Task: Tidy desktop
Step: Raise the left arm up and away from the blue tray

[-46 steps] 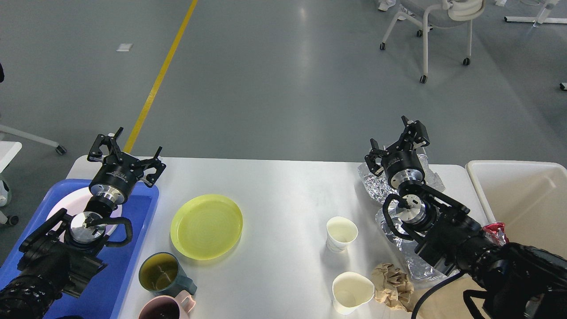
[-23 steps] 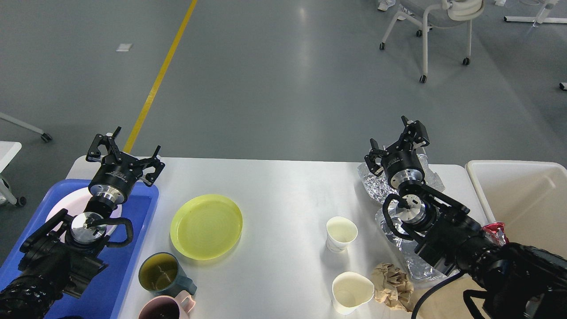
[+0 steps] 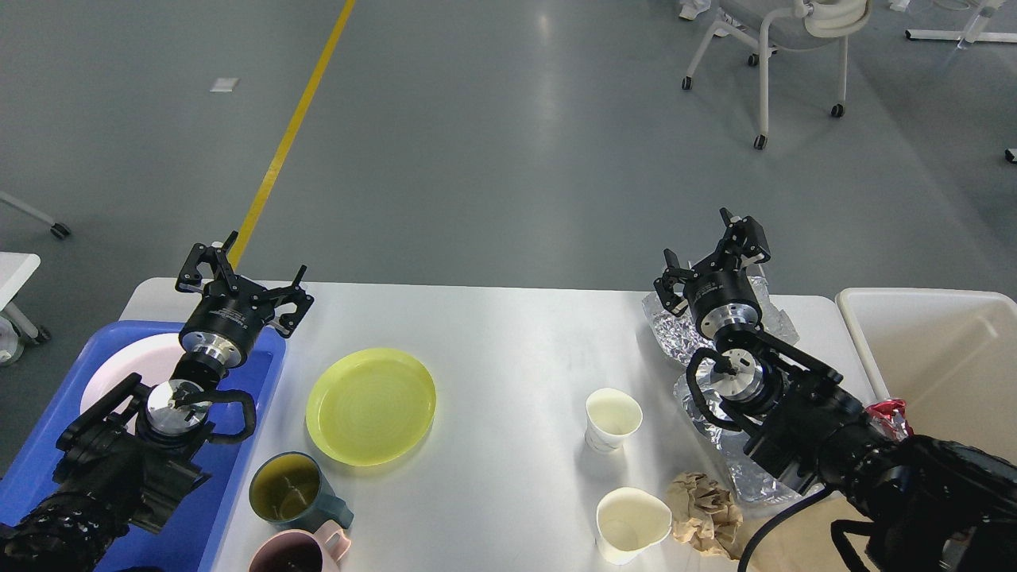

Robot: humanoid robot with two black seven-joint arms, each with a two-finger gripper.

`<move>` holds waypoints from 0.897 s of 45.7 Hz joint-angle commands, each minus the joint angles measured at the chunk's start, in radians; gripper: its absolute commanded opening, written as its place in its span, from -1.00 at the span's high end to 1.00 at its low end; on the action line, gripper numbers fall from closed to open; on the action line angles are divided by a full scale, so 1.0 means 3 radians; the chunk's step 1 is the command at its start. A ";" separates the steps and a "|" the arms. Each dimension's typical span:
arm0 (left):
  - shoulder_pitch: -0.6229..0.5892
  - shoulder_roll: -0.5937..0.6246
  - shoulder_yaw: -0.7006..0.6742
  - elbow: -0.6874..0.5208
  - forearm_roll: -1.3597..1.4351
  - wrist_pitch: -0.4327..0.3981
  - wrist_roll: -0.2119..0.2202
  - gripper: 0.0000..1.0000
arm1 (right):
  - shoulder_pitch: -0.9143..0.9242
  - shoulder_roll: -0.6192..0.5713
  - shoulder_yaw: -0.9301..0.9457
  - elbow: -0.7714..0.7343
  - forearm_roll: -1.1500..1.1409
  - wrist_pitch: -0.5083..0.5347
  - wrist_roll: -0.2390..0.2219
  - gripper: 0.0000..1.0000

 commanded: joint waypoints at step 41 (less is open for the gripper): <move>-0.3276 0.0702 0.5066 0.0008 0.0158 0.0983 0.0006 -1.00 | 0.0000 0.0000 0.0000 0.0000 0.0001 0.0000 0.0000 -1.00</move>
